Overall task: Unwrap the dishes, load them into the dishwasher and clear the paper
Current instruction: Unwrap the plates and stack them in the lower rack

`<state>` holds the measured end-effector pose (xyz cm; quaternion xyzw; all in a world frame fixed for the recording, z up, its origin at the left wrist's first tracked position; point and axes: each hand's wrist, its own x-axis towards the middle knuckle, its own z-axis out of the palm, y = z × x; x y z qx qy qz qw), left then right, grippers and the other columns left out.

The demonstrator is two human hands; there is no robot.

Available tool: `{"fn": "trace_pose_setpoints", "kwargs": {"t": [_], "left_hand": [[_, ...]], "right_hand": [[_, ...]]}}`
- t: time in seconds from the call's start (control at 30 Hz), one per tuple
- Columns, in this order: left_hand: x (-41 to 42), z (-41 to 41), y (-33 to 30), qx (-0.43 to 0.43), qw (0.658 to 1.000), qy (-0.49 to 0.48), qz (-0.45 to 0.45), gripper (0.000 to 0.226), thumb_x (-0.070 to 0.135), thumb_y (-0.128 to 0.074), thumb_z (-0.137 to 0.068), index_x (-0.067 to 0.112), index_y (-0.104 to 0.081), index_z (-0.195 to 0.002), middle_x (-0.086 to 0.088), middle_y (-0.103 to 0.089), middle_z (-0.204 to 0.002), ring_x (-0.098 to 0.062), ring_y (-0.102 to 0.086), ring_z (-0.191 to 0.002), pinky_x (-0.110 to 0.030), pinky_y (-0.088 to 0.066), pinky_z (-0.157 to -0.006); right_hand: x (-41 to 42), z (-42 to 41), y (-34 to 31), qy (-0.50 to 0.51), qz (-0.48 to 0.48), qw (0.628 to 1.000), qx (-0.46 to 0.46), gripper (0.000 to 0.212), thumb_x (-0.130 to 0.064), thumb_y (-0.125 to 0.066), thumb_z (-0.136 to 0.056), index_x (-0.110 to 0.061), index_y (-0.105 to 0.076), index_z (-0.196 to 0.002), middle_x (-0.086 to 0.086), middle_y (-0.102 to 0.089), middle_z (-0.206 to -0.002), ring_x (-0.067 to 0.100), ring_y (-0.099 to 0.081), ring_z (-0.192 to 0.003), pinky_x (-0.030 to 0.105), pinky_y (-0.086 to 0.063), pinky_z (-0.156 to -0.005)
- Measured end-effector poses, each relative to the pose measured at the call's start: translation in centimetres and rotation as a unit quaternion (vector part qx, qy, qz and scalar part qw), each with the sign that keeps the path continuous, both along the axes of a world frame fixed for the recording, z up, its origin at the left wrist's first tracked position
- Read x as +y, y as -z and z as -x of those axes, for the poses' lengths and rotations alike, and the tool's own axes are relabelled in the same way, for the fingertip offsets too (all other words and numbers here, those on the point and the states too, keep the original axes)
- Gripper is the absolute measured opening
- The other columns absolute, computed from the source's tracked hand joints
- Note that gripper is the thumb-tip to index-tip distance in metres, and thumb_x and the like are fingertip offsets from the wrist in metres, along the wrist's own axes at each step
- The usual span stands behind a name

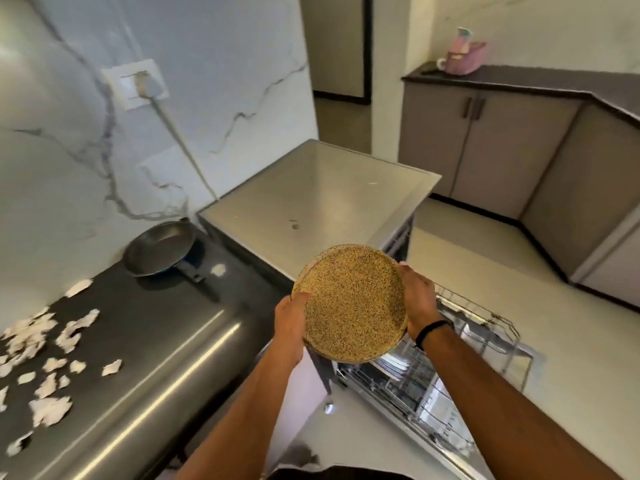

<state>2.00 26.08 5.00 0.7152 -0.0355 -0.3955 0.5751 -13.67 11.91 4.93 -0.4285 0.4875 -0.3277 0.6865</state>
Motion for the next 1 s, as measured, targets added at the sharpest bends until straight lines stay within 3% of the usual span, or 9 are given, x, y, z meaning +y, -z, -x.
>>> {"fn": "trace_pose_setpoints", "kwargs": {"t": [0.13,0.23,0.33,0.47,0.6,0.67,0.83,0.93,1.0], "left_hand": [[-4.3,2.8,0.6,-0.013,0.993,0.109,-0.034,0.036,0.038,-0.06,-0.093,0.015,-0.062,-0.121,-0.006,-0.067,-0.126,-0.025,-0.063,-0.112,-0.049,-0.049,-0.1],[-8.2,4.8,1.9,-0.046,0.978,0.189,-0.071,0.042,0.037,-0.058,-0.097,0.017,-0.057,-0.134,0.002,-0.055,-0.133,-0.023,-0.05,-0.125,-0.051,-0.039,-0.107],[-12.3,6.3,4.1,-0.042,0.962,0.258,-0.081,0.028,0.035,-0.056,-0.099,0.023,-0.062,-0.124,0.006,-0.054,-0.118,-0.016,-0.052,-0.101,-0.042,-0.043,-0.093],[-17.0,7.2,8.0,-0.009,0.946,0.305,-0.108,0.051,0.052,-0.063,-0.087,0.025,-0.058,-0.129,-0.005,-0.058,-0.138,-0.03,-0.058,-0.116,-0.057,-0.047,-0.1],[-21.6,7.9,11.4,0.08,0.94,0.319,-0.094,0.052,0.06,-0.047,-0.098,0.026,-0.054,-0.137,-0.012,-0.057,-0.141,-0.033,-0.062,-0.116,-0.053,-0.053,-0.096],[-23.6,7.6,13.1,0.129,0.94,0.304,-0.088,0.062,0.067,-0.035,-0.098,0.025,-0.05,-0.141,-0.015,-0.052,-0.145,-0.037,-0.057,-0.123,-0.051,-0.048,-0.101],[-28.1,5.9,18.7,0.286,0.931,0.18,-0.14,0.076,0.066,-0.027,-0.099,0.005,-0.047,-0.14,-0.03,-0.05,-0.14,-0.045,-0.05,-0.129,-0.054,-0.04,-0.113],[-29.7,4.8,22.7,0.324,0.921,0.146,-0.157,0.062,0.058,-0.045,-0.099,-0.001,-0.057,-0.114,-0.031,-0.06,-0.118,-0.044,-0.062,-0.113,-0.049,-0.057,-0.094],[-30.3,4.6,25.2,0.334,0.915,0.145,-0.175,0.033,0.029,-0.065,-0.092,-0.002,-0.058,-0.102,-0.027,-0.067,-0.104,-0.038,-0.072,-0.094,-0.039,-0.064,-0.07]], "right_hand": [[-1.7,4.5,1.5,0.076,-0.028,0.997,-0.004,0.032,-0.044,-0.053,-0.1,-0.02,-0.062,-0.119,0.002,-0.063,-0.123,0.023,-0.057,-0.118,0.048,-0.036,-0.113],[-3.7,7.8,2.9,0.132,-0.035,0.991,0.001,0.04,-0.043,-0.052,-0.101,-0.008,-0.065,-0.116,0.008,-0.068,-0.116,0.027,-0.062,-0.112,0.047,-0.042,-0.106],[-6.0,10.8,4.0,0.168,-0.03,0.985,0.015,0.028,-0.023,-0.048,-0.103,-0.005,-0.068,-0.095,0.008,-0.069,-0.094,0.024,-0.064,-0.092,0.038,-0.047,-0.087],[-9.9,13.0,5.2,0.188,-0.027,0.98,0.061,0.023,-0.002,-0.05,-0.093,-0.013,-0.055,-0.073,0.004,-0.053,-0.079,0.022,-0.049,-0.082,0.035,-0.042,-0.076],[-14.2,13.7,6.5,0.186,-0.038,0.978,0.087,0.011,0.005,-0.054,-0.076,-0.005,-0.055,-0.073,0.004,-0.048,-0.065,0.02,-0.046,-0.062,0.025,-0.042,-0.054],[-16.2,13.5,7.7,0.181,-0.049,0.976,0.112,0.013,0.003,-0.055,-0.069,-0.002,-0.062,-0.078,0.007,-0.053,-0.071,0.021,-0.052,-0.068,0.029,-0.046,-0.059],[-19.9,12.6,12.3,0.175,-0.086,0.966,0.17,0.04,0.017,-0.053,-0.084,-0.017,-0.07,-0.072,0.001,-0.066,-0.076,0.02,-0.064,-0.079,0.036,-0.055,-0.071],[-20.8,11.7,16.4,0.153,-0.092,0.967,0.18,0.048,0.023,-0.052,-0.082,-0.018,-0.074,-0.073,0.006,-0.071,-0.099,0.028,-0.064,-0.108,0.042,-0.054,-0.095],[-21.2,11.3,19.8,0.142,-0.087,0.964,0.209,0.051,0.022,-0.059,-0.08,-0.025,-0.076,-0.073,0.006,-0.063,-0.129,0.021,-0.054,-0.127,0.037,-0.048,-0.104]]}}
